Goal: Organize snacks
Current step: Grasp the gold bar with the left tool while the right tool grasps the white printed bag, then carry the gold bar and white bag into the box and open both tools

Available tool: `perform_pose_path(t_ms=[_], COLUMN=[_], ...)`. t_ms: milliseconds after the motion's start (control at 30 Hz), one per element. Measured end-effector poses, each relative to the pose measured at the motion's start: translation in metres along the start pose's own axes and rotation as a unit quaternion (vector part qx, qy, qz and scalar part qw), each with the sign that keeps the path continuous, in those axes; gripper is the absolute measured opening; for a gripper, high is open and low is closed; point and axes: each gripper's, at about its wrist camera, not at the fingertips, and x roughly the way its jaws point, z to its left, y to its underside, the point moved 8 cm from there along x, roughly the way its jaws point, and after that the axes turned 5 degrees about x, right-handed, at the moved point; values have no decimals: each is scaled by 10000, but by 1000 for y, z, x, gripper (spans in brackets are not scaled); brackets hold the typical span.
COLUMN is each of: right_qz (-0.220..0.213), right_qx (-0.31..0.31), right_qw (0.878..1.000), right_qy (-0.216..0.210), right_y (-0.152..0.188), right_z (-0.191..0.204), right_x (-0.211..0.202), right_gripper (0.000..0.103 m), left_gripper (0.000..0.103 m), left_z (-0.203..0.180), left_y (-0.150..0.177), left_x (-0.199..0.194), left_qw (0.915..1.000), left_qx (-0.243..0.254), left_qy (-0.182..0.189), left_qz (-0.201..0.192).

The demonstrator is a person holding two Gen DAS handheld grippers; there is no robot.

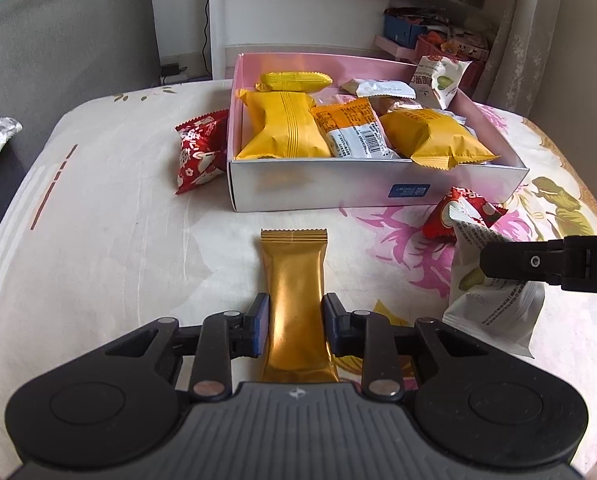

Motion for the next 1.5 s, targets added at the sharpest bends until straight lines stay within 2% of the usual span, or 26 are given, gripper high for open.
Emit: perform_pose_path(t_ms=[200,533,933,1167,1500], right_qz=[-63,-281,-746,-1095,-1338], right_qx=[-12,-10,140,340,522], right_qw=[9999,9986,9956,9922,9894], right_qy=[-142,-455,-553,-490,-201], right_y=[-1,-13,-42,-72,-120], right_z=[8,26,31,20,-1], right_x=[-13,-39,-54,-53,-20], right_gripper=[56,56,56,56,56], left_gripper=[26,26,26,26,26], left_z=[3,5,8,1,-17], left_y=[0,-18,-51,-80,-123], left_x=[-9,-37,-54,-47,-5], left_qw=[9993,9973,9950,9943,9924], left_qx=[-274,-386,-406,-271,-174], left_qy=[254,575,589,524,667], left_qz=[70,-227,-702,-891,-1019])
